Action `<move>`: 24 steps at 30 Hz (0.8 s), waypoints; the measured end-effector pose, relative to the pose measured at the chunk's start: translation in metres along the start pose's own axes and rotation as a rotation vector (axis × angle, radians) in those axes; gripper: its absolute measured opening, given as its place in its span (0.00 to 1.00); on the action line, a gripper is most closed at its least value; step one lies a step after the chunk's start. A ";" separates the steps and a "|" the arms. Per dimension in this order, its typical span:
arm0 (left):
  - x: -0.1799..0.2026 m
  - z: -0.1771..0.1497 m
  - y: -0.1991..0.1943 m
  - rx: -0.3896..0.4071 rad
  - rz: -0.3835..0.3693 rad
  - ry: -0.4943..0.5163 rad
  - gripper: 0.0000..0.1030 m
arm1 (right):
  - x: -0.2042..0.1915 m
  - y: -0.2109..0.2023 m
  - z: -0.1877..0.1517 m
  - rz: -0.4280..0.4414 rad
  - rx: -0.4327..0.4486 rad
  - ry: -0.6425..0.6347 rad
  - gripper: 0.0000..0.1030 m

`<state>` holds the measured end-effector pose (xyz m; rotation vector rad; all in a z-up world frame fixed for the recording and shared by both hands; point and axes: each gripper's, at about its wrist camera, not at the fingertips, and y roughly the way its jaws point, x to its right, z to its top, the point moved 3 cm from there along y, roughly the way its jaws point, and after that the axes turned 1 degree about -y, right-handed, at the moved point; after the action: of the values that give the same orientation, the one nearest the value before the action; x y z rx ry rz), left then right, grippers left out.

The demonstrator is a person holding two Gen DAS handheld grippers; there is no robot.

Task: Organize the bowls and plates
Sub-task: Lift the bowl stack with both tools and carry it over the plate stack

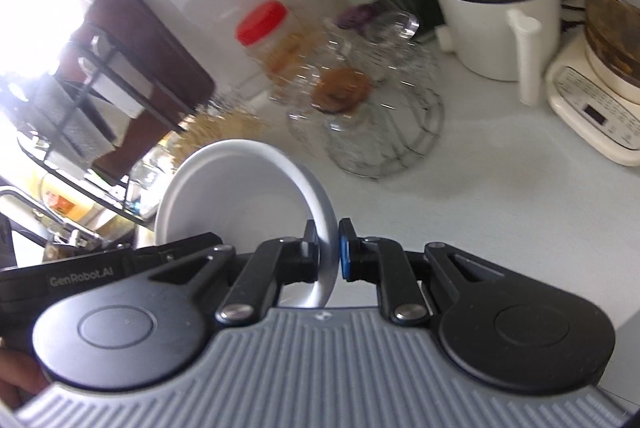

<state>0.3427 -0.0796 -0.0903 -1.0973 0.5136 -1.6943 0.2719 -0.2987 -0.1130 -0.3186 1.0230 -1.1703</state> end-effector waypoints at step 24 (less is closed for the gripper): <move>-0.150 -0.053 -0.079 0.026 0.101 -0.200 0.24 | -0.126 0.062 -0.066 0.074 -0.143 -0.163 0.14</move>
<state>0.2686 0.0792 -0.1201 -1.1879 0.4113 -1.4815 0.2544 -0.1452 -0.1286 -0.4776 0.9684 -0.9906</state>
